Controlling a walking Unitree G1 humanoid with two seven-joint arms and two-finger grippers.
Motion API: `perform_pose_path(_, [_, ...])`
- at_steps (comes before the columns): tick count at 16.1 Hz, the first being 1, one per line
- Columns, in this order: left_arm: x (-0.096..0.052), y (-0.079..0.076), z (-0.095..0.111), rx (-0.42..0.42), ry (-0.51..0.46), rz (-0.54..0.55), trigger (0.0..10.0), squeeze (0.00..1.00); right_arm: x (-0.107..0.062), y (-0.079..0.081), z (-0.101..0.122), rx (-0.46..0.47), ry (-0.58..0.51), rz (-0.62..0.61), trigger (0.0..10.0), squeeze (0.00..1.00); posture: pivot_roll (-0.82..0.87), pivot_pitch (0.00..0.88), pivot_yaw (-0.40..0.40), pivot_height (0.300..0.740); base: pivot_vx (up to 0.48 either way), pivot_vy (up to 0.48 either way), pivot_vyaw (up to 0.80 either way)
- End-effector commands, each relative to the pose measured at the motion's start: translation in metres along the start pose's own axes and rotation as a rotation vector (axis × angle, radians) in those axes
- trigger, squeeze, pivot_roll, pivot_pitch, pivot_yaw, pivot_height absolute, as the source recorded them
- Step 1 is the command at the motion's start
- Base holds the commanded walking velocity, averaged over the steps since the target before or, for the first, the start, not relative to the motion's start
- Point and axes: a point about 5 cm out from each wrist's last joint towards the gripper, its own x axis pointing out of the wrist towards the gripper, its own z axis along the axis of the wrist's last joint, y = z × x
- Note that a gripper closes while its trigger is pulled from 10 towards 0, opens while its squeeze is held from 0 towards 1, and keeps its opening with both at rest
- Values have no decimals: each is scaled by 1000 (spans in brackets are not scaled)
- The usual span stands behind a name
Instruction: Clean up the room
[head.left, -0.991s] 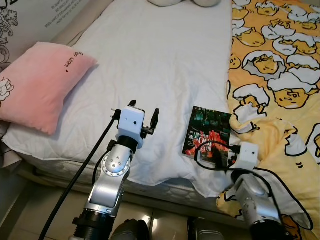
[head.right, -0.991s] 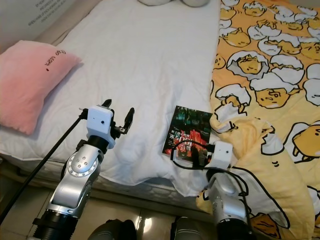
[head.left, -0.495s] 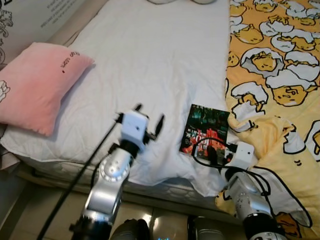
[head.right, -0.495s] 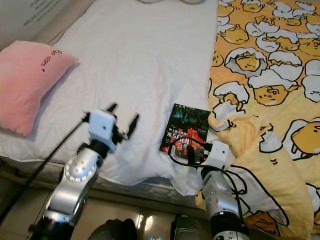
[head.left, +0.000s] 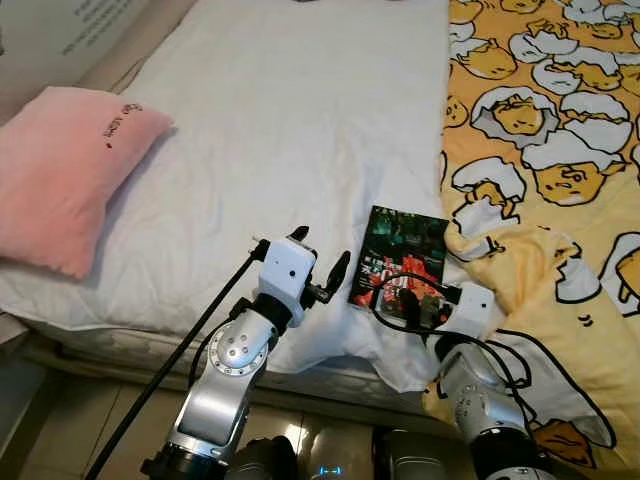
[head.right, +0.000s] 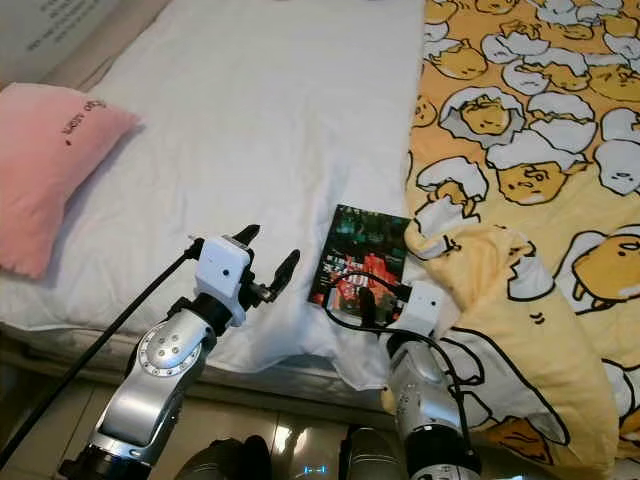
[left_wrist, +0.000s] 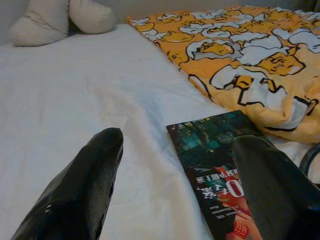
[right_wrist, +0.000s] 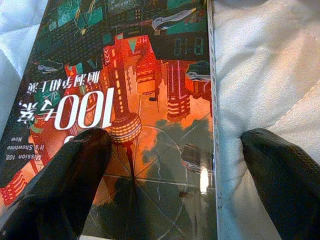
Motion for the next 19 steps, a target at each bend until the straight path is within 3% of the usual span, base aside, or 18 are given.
perform_pose_path(1, [-3, -12, -1, -22, 26, -92, 10000, 0, -2, 21, -16, 16, 69, 79, 10000, 0, -85, 196, 67, 740, 0, 0, 0])
perform_pose_path(4, [-10, -28, -11, -15, 92, -209, 10000, 0, -9, 35, -25, 33, 97, 112, 10000, 0, -85, 197, 62, 740, 0, 0, 0])
perform_pose_path(7, [-10, -26, -12, -17, 104, -209, 10000, 0, -17, 44, -35, 41, 130, 126, 10000, 0, -88, 199, 59, 740, 0, 0, 0])
perform_pose_path(10, [-9, -26, -12, -19, 115, -209, 10000, 0, -15, 43, -40, 71, 163, 103, 10000, 0, -86, 199, 62, 740, 0, 0, 0])
perform_pose_path(11, [-8, -25, -13, -19, 119, -211, 10000, 0, -13, 42, -44, 119, 193, 87, 3412, 0, -84, 200, 64, 740, 0, 0, 0])
perform_pose_path(12, [-8, -25, -13, -14, 124, -214, 10000, 0, -10, 42, -47, 167, 228, 85, 0, 0, -86, 201, 64, 740, 0, 0, 0])
perform_pose_path(13, [-8, -25, -14, -12, 126, -213, 10000, 0, -8, 45, -48, 203, 251, 94, 0, 0, -83, 202, 65, 740, 0, 0, 0])
perform_pose_path(19, [-8, -22, -14, -1, 134, -203, 10000, 0, 0, 52, -37, 189, 251, 135, 0, 0, -75, 191, 63, 740, 0, 0, 0])
